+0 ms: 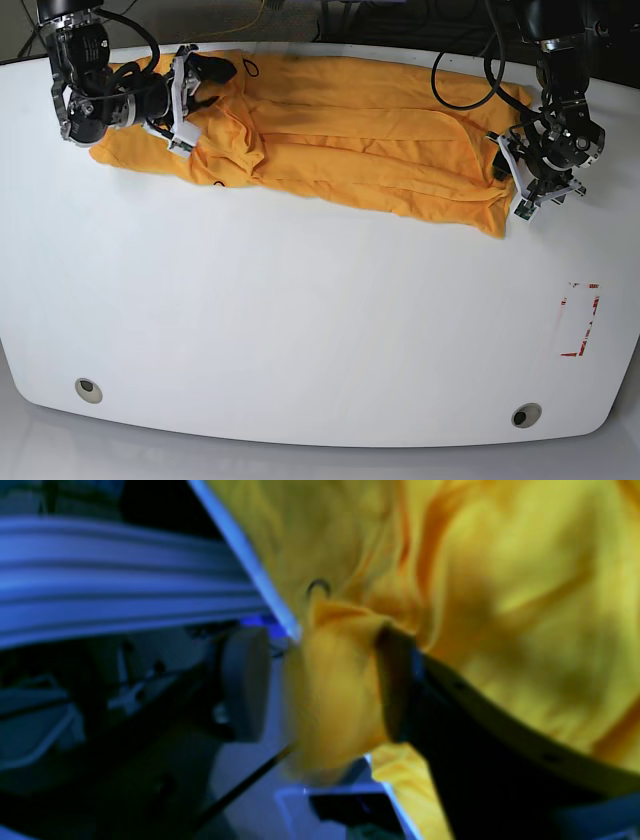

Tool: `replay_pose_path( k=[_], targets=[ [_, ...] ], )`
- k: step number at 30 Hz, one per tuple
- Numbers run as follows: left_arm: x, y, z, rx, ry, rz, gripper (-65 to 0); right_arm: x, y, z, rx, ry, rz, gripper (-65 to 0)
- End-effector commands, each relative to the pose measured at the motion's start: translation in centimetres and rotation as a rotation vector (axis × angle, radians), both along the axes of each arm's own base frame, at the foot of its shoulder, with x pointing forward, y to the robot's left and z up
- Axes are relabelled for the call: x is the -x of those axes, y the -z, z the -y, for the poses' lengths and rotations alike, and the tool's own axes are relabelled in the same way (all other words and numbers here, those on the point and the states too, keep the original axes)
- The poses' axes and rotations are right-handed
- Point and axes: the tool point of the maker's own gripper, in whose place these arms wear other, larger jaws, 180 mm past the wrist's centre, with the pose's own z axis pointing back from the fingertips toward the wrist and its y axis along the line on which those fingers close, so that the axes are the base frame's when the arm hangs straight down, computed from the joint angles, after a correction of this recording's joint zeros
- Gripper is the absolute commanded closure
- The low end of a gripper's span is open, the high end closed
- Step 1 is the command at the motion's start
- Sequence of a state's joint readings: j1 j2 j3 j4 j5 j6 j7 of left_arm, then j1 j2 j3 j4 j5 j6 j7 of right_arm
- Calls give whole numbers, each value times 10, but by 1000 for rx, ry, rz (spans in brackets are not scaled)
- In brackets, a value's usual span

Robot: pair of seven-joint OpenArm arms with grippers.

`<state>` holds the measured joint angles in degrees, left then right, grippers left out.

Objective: Layout the t-shirt on the table in an organized manner, then fold the t-shirt properly
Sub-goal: 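Drag the right gripper's held cloth along the collar edge, smoothing the fold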

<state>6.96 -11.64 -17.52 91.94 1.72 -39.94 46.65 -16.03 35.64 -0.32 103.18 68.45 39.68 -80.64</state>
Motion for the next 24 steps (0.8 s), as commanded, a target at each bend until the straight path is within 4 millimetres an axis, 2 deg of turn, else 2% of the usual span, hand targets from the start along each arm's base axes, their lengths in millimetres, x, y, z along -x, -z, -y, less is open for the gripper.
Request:
replay_pose_path(
  k=[1,9,13,18,21,24],
  targets=[
    [-3,-4,-4,-17,2,10,-331,0,-6,0,-11,-24,10,-373],
    [-3,-4,-4,-17,2,10,-331,9,-3,3,7,-58,-16,-426],
    [-9,-6,2,-13,21,19,-331,-7,-9,2,4,-57,28,-427],
    [-10,-5,9,-11,42,17,-331,-20,-30,-12,-106,-43,53,-428],
    [-11,-5,9,-9,42,19,-331,-24,-52,-30,-255,-25,45,-428],
    [-11,-6,10,-8,43,20,-331,-33,-56,-32,-267,-14,74,-427]
  ],
)
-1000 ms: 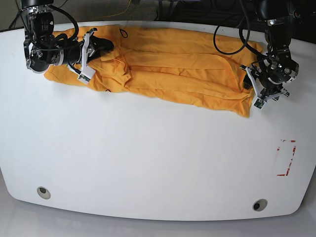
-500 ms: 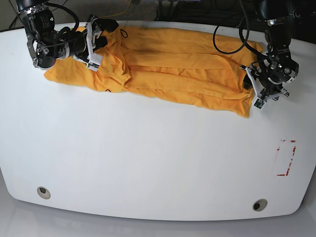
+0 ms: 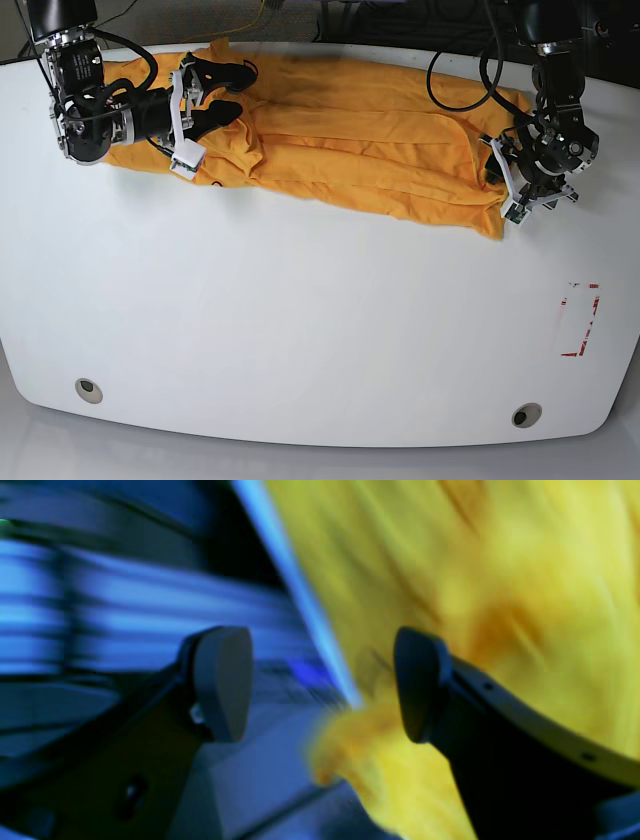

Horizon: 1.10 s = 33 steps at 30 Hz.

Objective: Layout the t-shirt on the table in an organized manner, then fold the t-shirt properly
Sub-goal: 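Drag the right gripper's held cloth along the collar edge, smoothing the fold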

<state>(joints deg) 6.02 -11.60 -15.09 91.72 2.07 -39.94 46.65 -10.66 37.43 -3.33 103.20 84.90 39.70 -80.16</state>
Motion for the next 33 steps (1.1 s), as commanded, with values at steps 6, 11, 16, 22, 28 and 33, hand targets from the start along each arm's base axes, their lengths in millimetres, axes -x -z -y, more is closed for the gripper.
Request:
replay_pose_path(
  k=[6,11,16,22,28,33],
  targets=[
    [-5,-6,-3,-9,3,19,-331,-45,-24,14,-15,119,150,-426],
    [-9,-8,-3,-8,2,26,-331,-78,-29,35,57,243,258,-426],
    [-14,-11,-3,-8,2,38,-331,-98,-19,53,163,351,311,-422],
    [-15,-12,-3,-8,2,41,-331,-94,0,56,274,397,312,-286],
    [-15,-12,-3,-9,2,42,-331,-76,11,53,351,415,338,-40],
    [-15,-12,-3,-8,2,41,-330,-64,21,57,382,443,340,0]
  ],
)
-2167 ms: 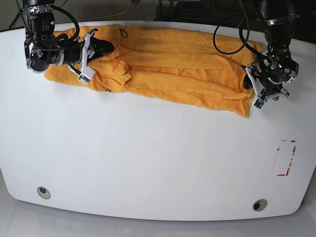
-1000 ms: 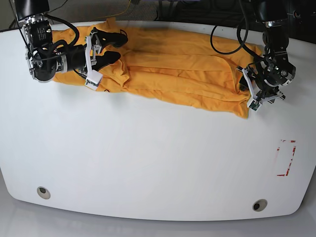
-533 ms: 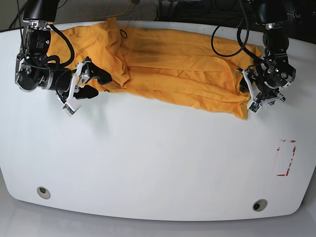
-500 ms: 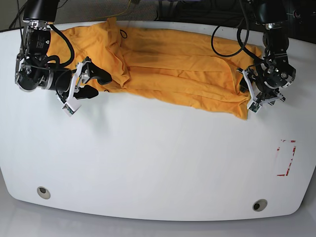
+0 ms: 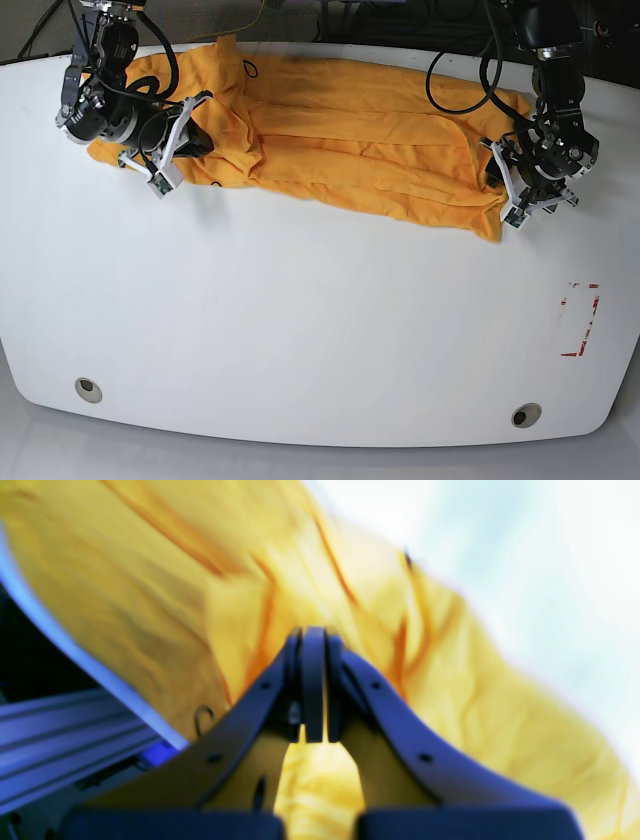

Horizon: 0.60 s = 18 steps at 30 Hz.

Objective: Layout the t-shirt on the table in an organized manner, then fold the t-shirt properly
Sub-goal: 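Drag the right gripper's held cloth along the collar edge, smoothing the fold, then release the cloth and reposition both grippers over the folded shirt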

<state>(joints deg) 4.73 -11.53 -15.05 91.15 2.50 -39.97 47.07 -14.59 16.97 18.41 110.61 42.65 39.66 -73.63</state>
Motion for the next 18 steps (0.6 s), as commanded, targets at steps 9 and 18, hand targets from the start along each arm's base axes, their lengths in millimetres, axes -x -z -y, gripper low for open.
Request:
replay_pose_path(
  k=[9,18],
  targets=[
    [-9,-9,-1,2,5,37,-330,16,6,10,30,44,70,-9],
    [-9,-9,-1,2,5,37,-330,37,20,7,50,27,8,-9]
  ],
)
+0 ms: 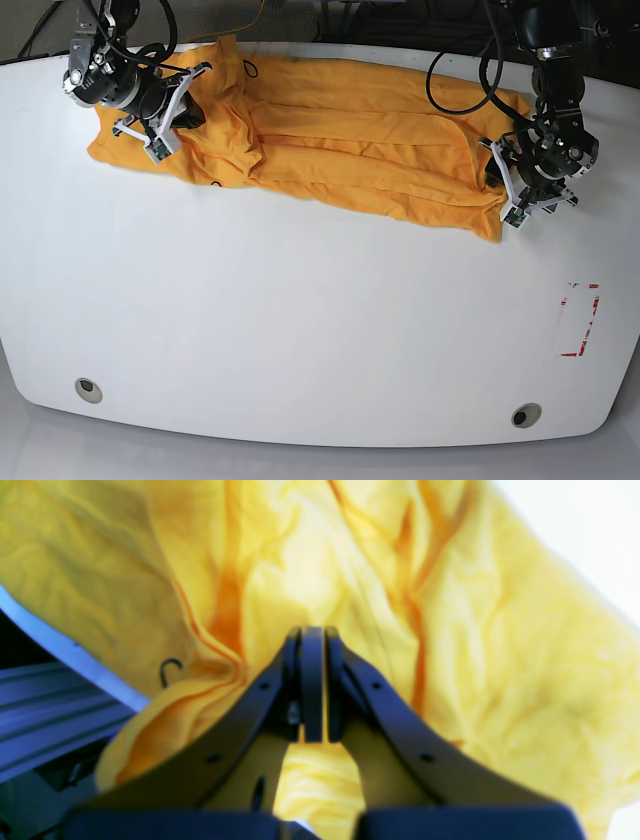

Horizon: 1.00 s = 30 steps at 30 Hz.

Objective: Layout the t-shirt on the table in an organized manner, then fold the t-shirt properly
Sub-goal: 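Release the cloth and reposition both grippers over the folded shirt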

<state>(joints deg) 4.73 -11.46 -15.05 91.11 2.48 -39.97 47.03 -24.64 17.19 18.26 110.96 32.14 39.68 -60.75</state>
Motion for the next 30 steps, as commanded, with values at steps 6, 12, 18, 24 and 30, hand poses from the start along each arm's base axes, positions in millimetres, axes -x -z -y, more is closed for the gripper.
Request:
replay_pose_path(
  k=[6,12,18,24,30],
  targets=[
    [-11,-11,0,8,9,52,-330,6,-2,-28,-50,-81,1,-9],
    [-14,-12,3,23,14,72,-330,15,2,-60,-95,-171,-21,-9],
    [-10,-3,1,30,6,44,-330,8,-13,-86,-138,-246,26,-10],
    [-7,1,-1,32,0,31,-330,6,-28,-111,-232,-338,36,-10],
    [-10,-3,-1,30,3,42,-330,0,-41,-104,-262,-380,29,-10]
  ],
)
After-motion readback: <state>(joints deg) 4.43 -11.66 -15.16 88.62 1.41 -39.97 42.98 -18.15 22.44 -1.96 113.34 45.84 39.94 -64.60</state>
